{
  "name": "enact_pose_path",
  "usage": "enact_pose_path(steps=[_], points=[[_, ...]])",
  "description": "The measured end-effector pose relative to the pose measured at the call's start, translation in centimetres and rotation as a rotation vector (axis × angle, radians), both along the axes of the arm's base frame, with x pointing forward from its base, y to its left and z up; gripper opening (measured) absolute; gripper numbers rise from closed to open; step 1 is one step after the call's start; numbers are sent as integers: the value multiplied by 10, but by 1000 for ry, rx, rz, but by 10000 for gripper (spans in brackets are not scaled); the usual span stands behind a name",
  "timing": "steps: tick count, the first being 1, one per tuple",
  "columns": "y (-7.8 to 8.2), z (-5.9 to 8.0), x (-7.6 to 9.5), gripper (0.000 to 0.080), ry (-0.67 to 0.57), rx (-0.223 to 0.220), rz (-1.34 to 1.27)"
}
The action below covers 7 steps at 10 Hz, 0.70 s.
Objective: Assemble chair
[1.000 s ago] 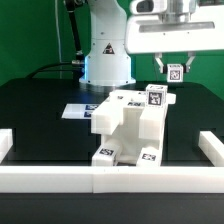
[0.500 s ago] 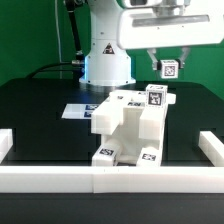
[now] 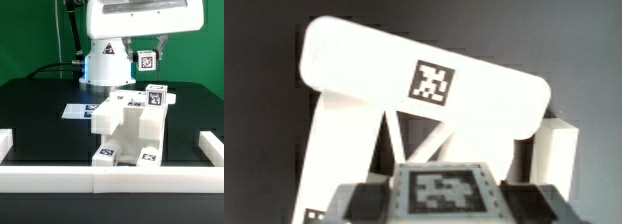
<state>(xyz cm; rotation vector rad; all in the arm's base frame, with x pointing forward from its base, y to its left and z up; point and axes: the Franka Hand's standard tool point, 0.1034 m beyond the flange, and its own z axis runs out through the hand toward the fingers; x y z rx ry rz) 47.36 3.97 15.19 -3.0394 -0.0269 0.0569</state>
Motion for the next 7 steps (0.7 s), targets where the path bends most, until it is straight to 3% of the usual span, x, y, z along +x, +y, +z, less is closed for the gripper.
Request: enact_pose_path(steps=[3, 5, 7], points=[[-3, -2, 1, 288, 2, 0, 16], [-28, -5, 27, 288, -24, 11, 91], [-41, -10, 46, 288, -31, -8, 125]])
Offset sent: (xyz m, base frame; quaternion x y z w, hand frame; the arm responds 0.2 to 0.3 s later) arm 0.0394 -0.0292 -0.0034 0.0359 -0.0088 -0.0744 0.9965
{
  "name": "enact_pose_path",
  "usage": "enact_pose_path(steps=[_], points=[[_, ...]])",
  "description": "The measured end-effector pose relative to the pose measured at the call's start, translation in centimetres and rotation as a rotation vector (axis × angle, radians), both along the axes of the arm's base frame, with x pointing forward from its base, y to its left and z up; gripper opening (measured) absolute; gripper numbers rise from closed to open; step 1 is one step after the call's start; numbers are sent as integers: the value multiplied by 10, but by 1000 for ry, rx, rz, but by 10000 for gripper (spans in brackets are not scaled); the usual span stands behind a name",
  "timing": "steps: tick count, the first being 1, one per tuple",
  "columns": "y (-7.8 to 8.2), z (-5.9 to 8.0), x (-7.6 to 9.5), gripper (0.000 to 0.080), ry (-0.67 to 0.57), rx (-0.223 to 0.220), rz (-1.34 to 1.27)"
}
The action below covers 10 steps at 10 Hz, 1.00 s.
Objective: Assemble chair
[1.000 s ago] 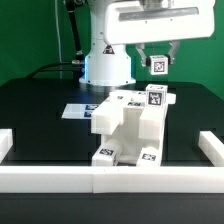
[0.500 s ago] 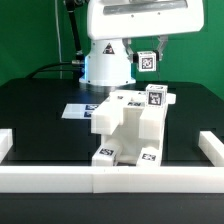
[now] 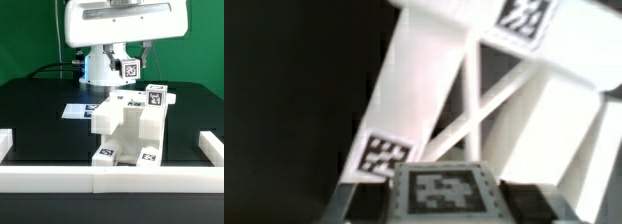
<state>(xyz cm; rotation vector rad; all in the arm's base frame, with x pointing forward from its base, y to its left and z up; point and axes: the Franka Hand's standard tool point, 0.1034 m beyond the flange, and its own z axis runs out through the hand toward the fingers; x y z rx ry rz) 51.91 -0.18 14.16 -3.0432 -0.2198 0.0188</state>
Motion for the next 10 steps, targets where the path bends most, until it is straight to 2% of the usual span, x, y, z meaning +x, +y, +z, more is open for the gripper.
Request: enact_pose_path(steps=[5, 7, 10], points=[[-2, -2, 3, 288, -2, -7, 7], [-17, -11, 15, 288, -2, -29, 19], [-28, -14, 24, 288, 1, -39, 13]])
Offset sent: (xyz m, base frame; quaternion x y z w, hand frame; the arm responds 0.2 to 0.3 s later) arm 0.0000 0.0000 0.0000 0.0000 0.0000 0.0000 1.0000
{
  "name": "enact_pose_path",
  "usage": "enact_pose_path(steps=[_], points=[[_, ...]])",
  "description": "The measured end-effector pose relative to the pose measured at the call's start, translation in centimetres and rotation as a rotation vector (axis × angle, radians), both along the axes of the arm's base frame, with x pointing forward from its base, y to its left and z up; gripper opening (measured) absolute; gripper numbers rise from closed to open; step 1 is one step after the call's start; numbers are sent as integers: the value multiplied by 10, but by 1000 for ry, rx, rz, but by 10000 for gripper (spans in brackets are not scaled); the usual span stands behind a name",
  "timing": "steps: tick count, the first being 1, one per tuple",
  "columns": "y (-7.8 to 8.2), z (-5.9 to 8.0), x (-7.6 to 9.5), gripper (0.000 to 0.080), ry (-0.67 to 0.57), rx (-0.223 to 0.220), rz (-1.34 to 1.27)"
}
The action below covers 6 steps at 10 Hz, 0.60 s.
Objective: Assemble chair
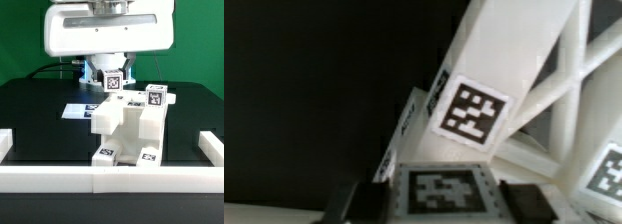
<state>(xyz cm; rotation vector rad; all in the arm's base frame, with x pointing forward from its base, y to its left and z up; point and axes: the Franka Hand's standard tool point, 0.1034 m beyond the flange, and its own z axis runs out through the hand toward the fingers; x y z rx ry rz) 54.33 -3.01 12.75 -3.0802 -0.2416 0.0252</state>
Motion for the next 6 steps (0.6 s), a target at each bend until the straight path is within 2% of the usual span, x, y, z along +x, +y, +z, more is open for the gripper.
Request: enact_pose_path(steps=[6], points=[[4, -3, 2, 289, -4, -7, -12]])
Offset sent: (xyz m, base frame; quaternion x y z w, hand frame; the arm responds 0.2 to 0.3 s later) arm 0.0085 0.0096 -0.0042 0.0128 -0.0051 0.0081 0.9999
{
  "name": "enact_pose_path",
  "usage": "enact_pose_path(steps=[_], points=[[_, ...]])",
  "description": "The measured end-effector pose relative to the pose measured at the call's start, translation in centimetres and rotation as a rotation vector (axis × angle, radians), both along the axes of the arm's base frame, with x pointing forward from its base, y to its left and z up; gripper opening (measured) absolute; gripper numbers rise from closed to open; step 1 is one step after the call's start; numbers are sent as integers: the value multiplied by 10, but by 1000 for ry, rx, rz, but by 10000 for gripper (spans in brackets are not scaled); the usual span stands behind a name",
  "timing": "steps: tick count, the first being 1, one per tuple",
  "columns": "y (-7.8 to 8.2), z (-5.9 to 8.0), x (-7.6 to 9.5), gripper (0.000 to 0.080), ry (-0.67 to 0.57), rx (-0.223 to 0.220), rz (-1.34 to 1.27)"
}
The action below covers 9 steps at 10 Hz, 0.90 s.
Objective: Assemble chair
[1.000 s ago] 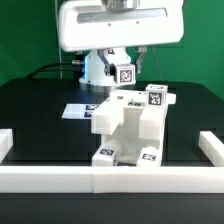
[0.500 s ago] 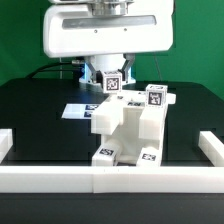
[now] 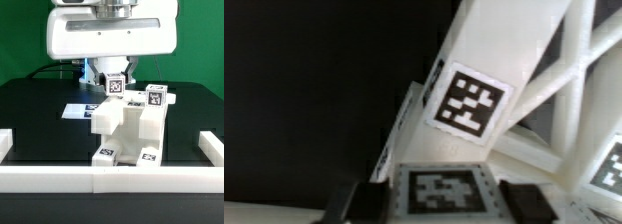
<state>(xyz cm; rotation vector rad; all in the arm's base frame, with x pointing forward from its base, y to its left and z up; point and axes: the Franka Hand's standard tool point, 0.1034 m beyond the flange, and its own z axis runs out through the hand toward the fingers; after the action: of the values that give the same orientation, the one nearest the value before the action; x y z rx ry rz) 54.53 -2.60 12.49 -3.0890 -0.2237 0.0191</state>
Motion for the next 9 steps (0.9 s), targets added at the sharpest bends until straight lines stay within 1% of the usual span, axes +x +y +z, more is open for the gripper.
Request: enact_pose_path(steps=[3, 6, 9], points=[[0, -1, 0, 289, -1, -1, 0], [4, -4, -1, 289, 3, -2, 8], [3, -5, -1, 289, 4, -4, 10]])
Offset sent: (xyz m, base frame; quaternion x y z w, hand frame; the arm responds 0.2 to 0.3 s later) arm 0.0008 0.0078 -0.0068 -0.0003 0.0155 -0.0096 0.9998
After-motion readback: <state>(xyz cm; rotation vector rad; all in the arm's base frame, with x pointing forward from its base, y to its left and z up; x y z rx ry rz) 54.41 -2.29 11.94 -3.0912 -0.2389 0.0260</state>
